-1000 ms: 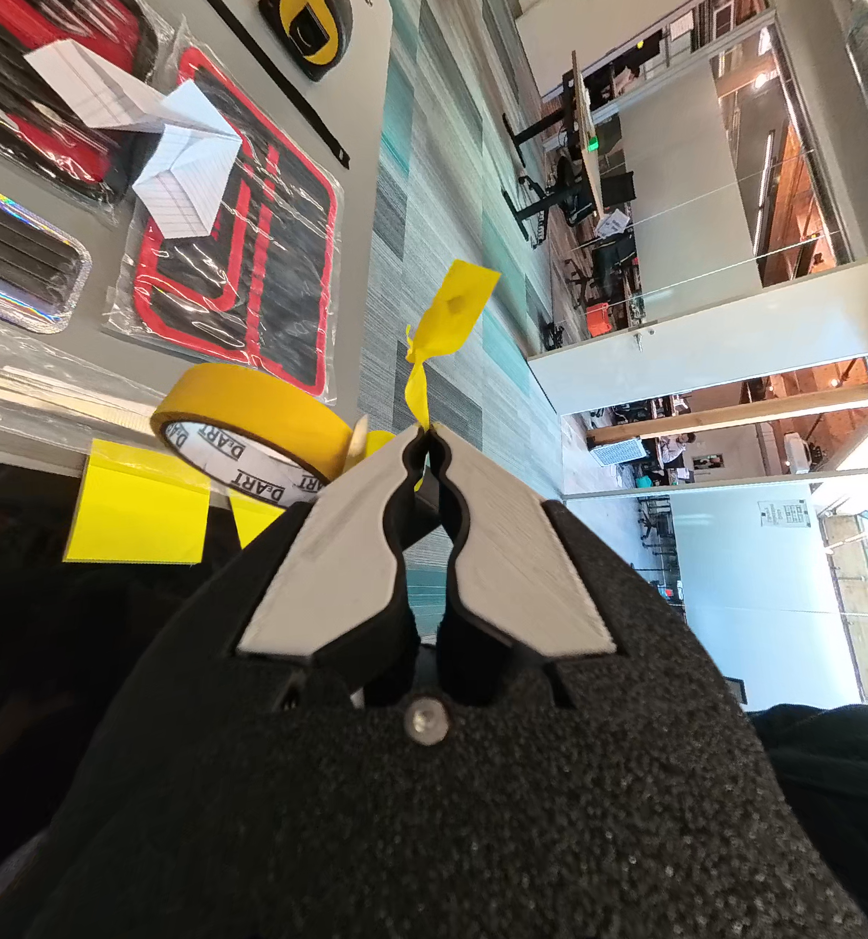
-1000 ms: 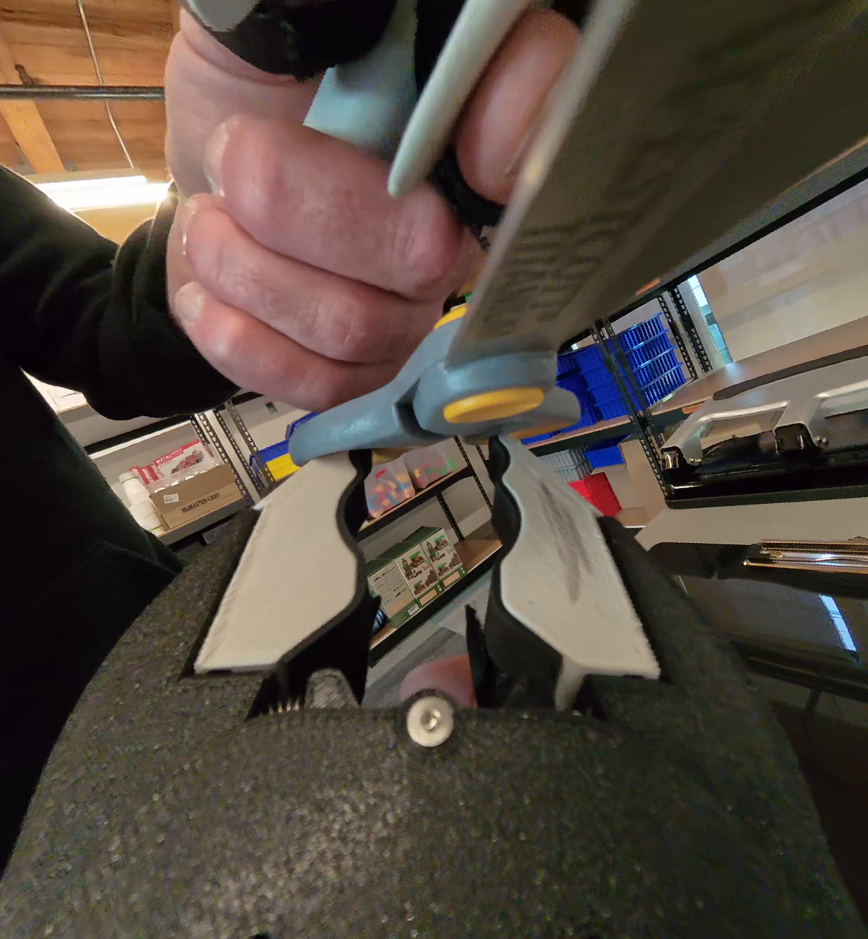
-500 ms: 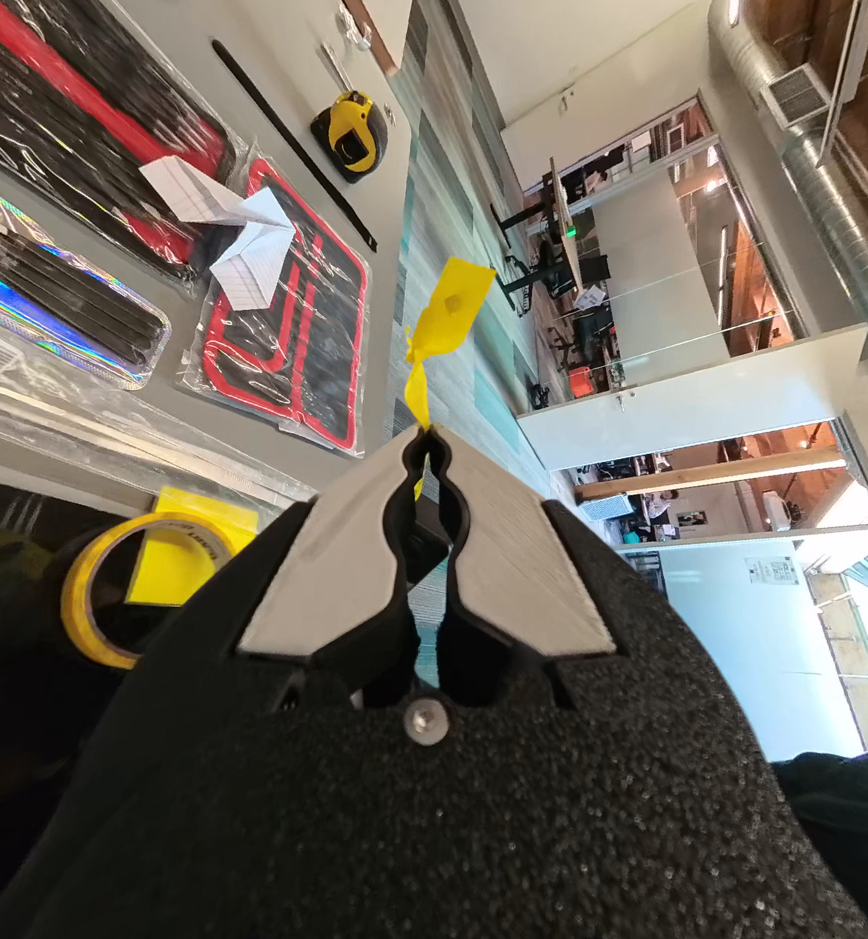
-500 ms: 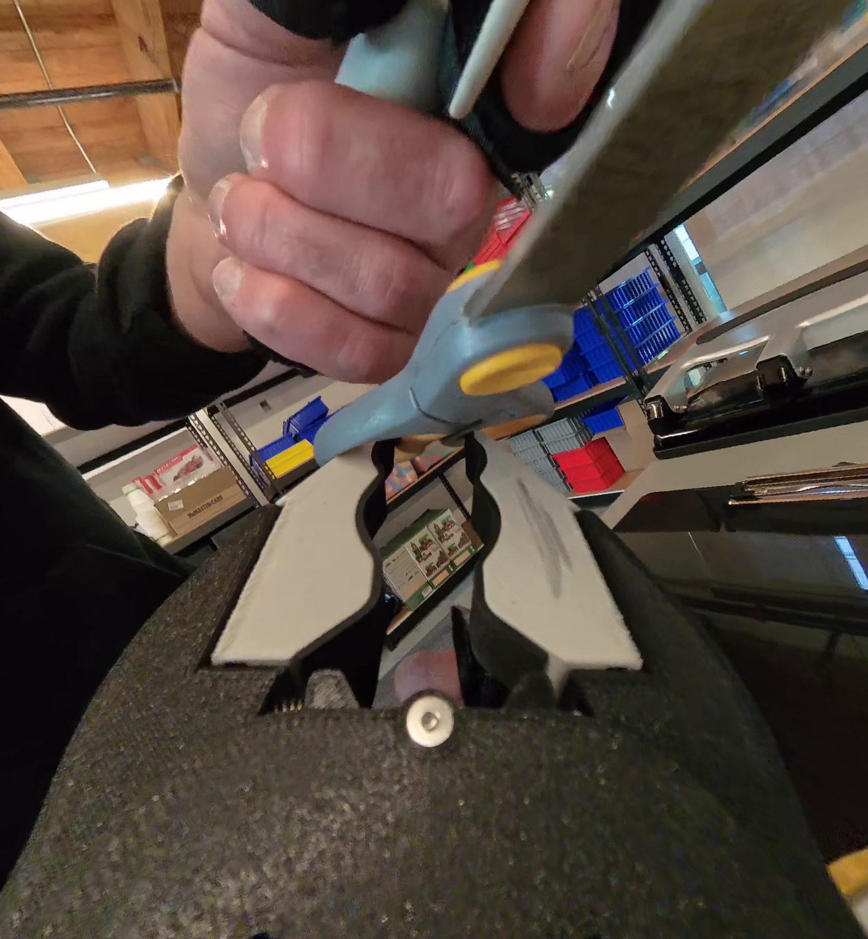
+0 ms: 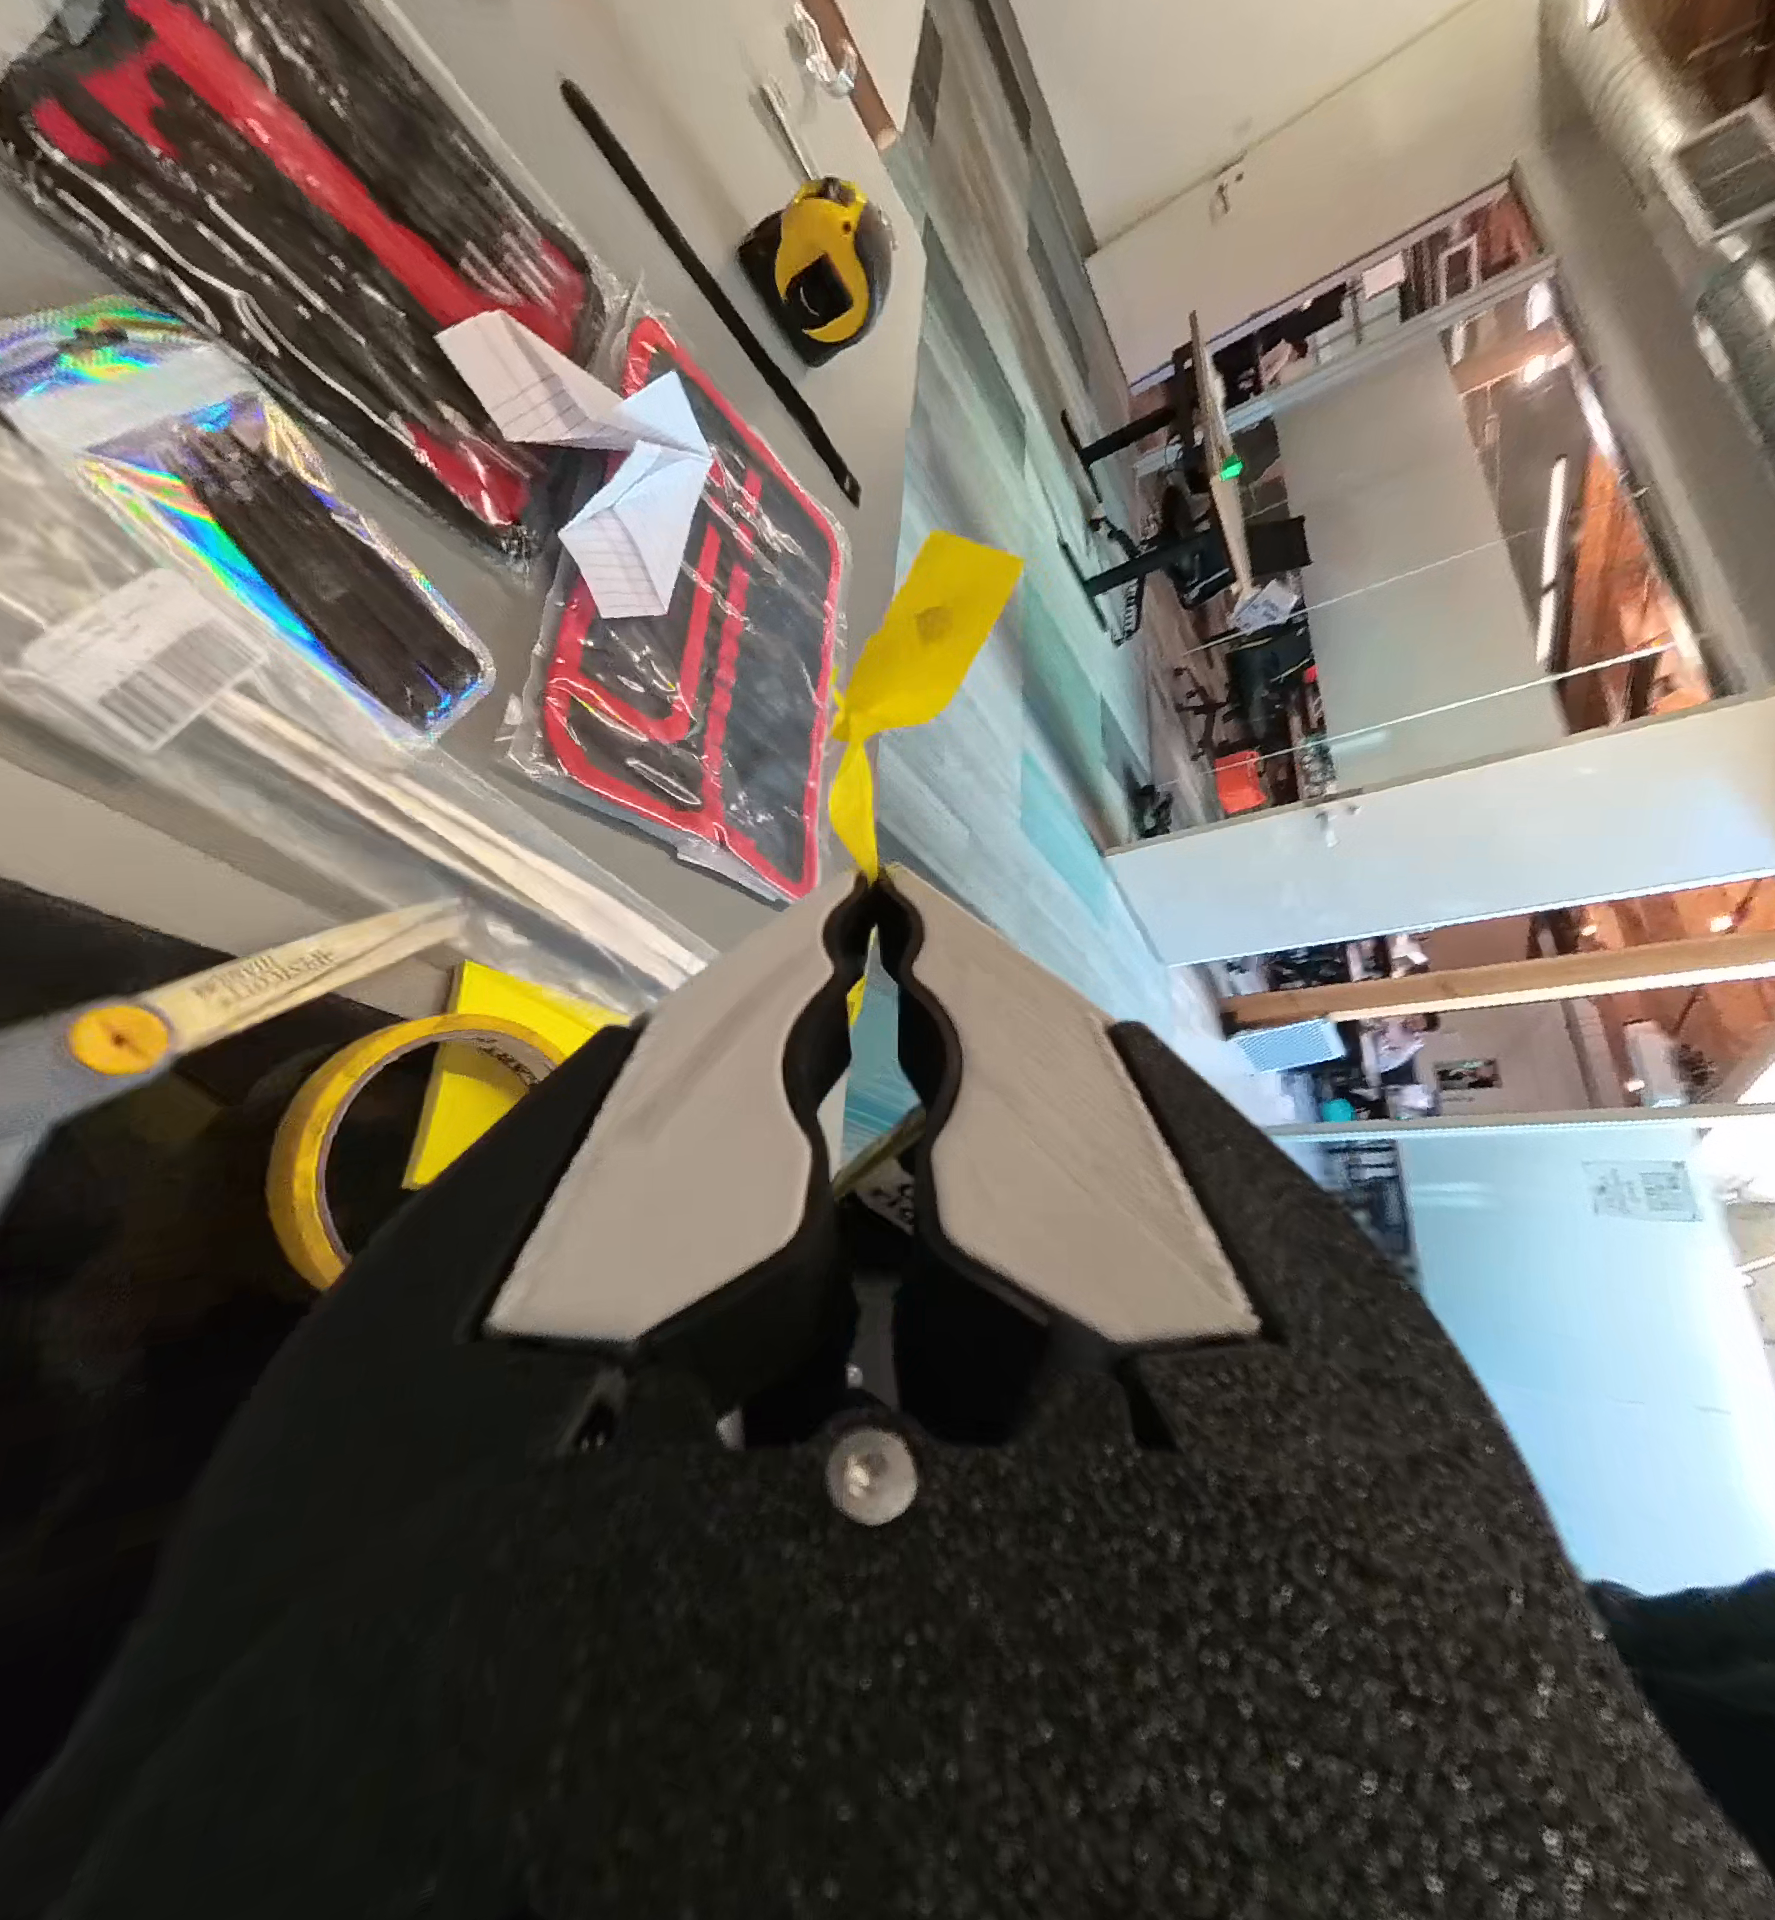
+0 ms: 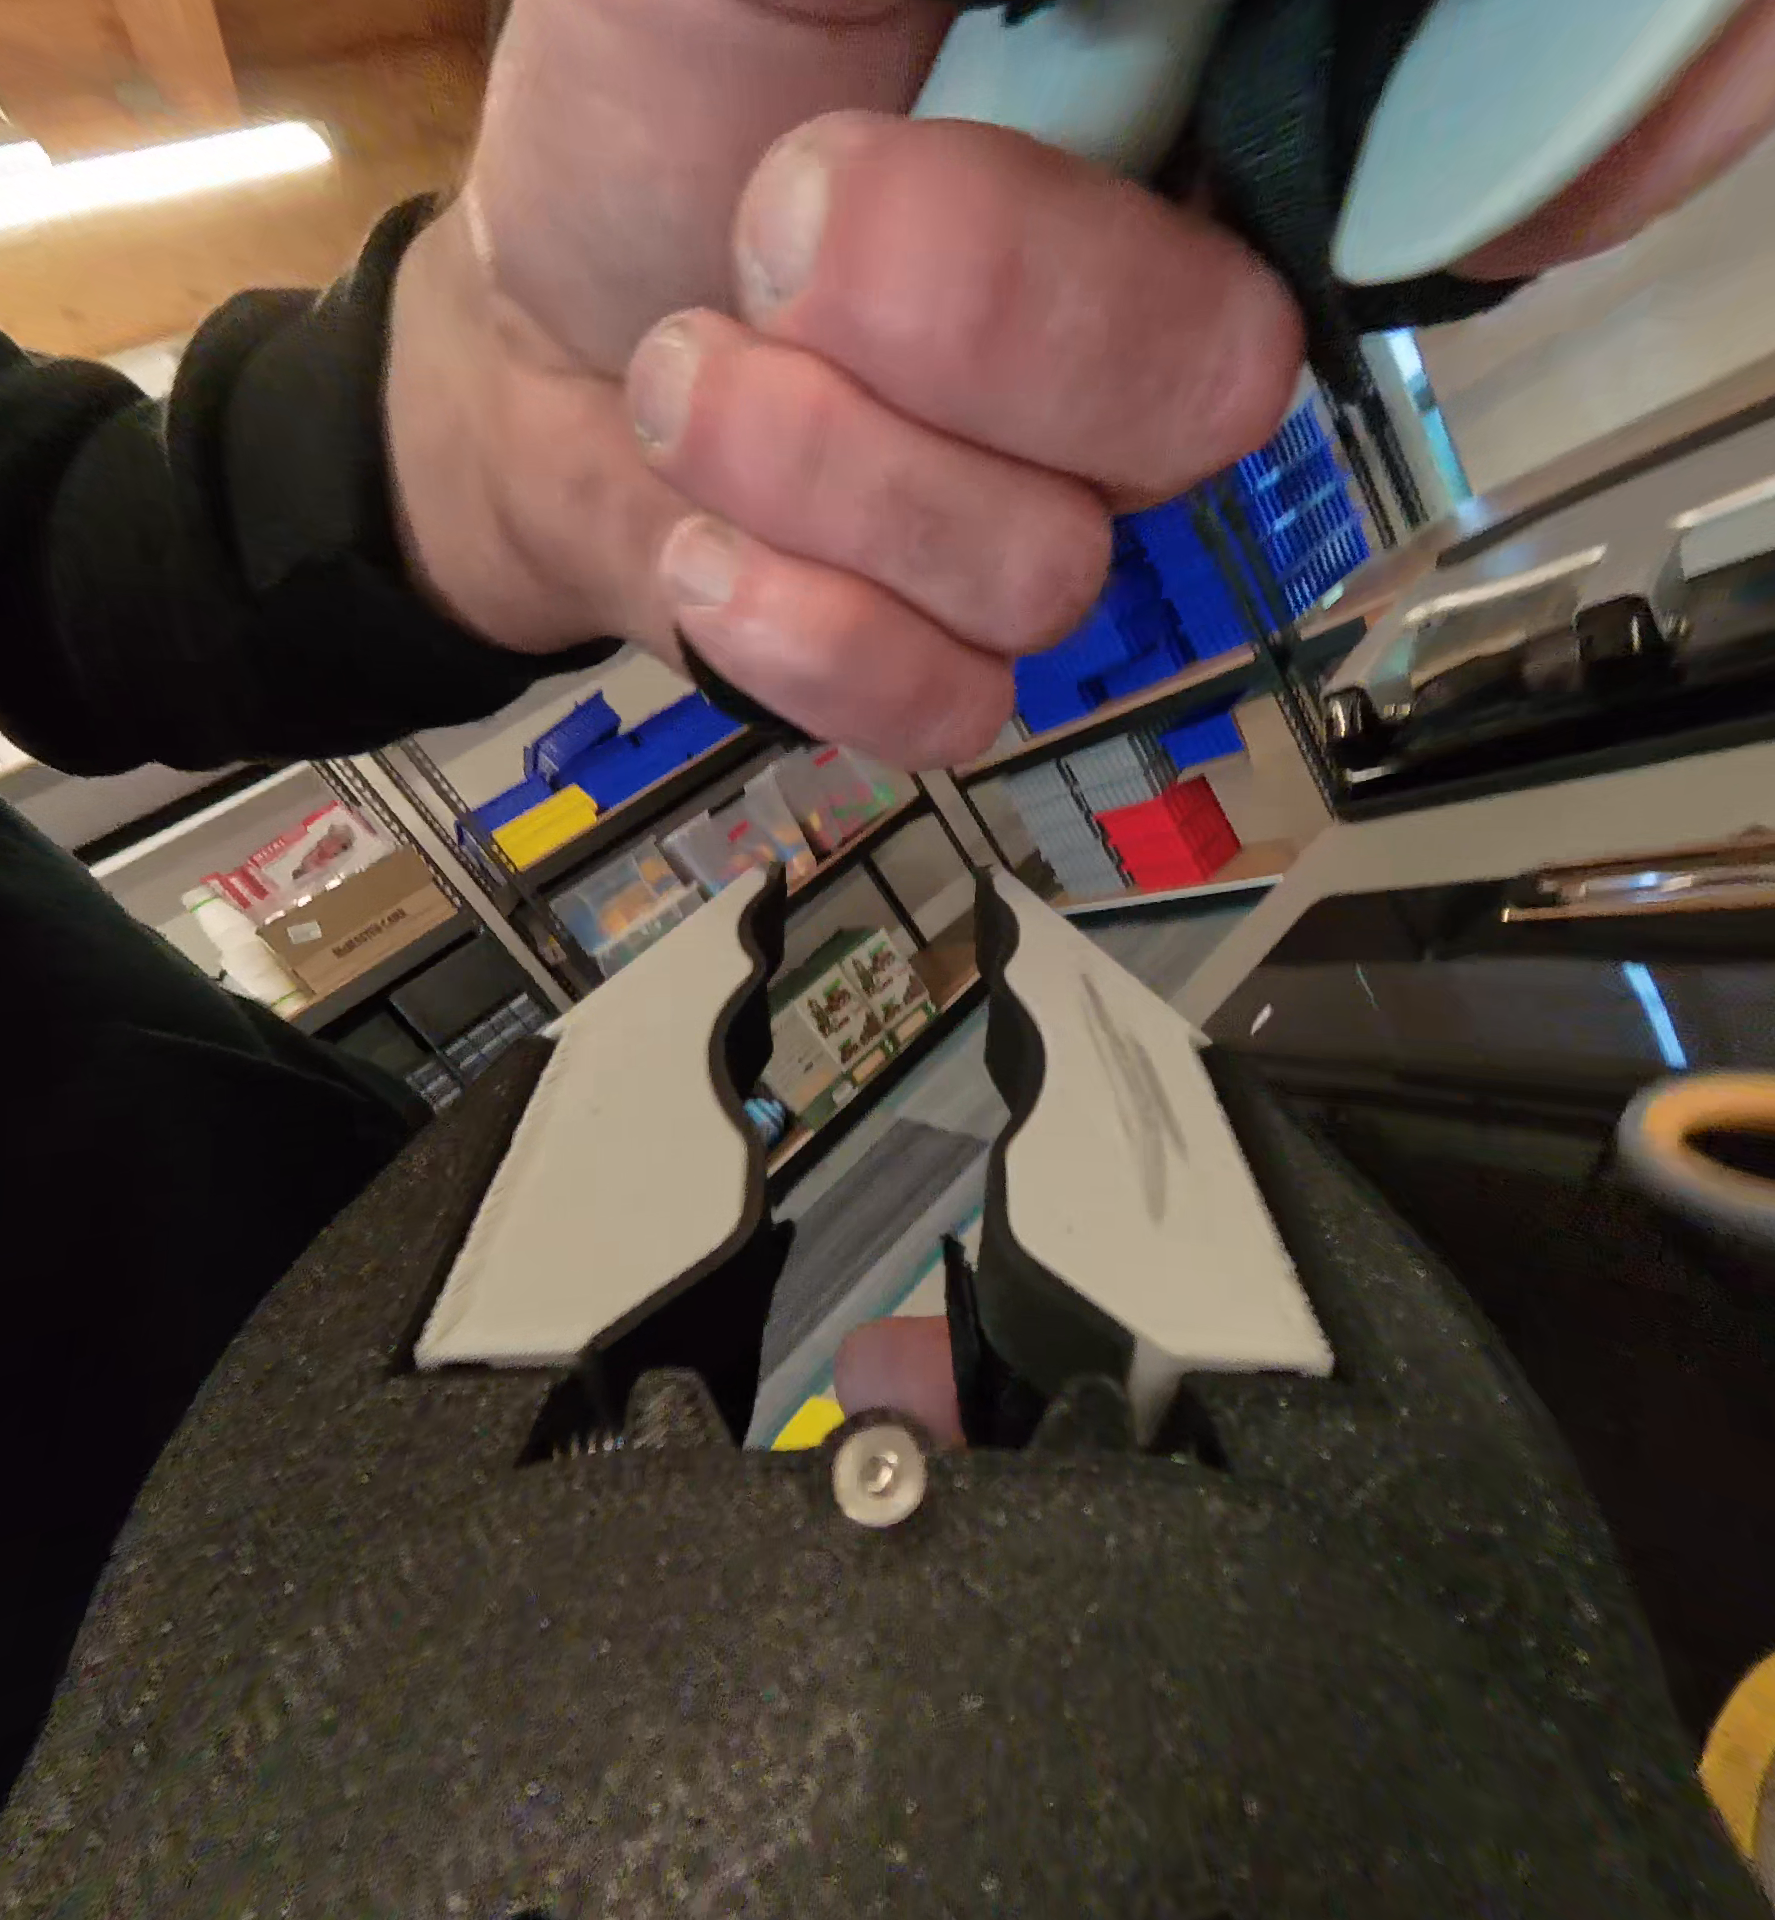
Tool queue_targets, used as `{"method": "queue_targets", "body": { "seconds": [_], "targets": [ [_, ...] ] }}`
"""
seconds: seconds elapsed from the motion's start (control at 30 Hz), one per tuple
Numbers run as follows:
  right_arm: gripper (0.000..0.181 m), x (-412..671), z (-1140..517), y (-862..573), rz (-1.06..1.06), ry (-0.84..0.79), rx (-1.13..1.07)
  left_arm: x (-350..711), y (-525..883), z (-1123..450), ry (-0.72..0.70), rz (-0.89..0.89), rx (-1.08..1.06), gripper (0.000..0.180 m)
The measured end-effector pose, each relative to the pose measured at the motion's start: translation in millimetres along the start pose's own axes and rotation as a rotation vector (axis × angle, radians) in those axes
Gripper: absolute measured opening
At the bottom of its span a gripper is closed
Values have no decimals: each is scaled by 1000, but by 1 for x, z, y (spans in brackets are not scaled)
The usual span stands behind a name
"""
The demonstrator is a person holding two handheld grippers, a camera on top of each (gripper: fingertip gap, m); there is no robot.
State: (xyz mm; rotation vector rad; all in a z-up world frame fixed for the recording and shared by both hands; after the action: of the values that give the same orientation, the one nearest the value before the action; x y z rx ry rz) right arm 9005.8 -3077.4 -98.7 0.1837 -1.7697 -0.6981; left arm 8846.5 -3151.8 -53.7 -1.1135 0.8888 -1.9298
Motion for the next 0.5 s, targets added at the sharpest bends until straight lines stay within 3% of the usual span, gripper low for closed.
{"method": "queue_targets", "body": {
  "seconds": [0.2,0.37,0.43,0.5],
  "targets": [
    [44,-14,24,16,-54,12,-80,-7,37,10,30,-60,40,0],
    [50,-31,51,17,-90,102,-215,-53,65,14,206,-114,65,0],
    [51,-33,59,13,-136,99,-258,-59,59,17,135,-42,-33,0],
    [66,-23,64,10,-179,34,-269,-58,47,23,66,7,-141,0]
  ]
}}
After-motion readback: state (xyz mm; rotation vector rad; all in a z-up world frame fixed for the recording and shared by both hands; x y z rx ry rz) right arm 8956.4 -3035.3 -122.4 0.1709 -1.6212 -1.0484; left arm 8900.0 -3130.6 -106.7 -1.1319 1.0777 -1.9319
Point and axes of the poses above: each gripper's, where its closed fingertips meet, z back along the fingers, x out of its top, y = z × x across the jaws, the point moved 1 cm from there along z, back along the fingers, and after that the axes turned 5 degrees about y, right-handed, at the moved point
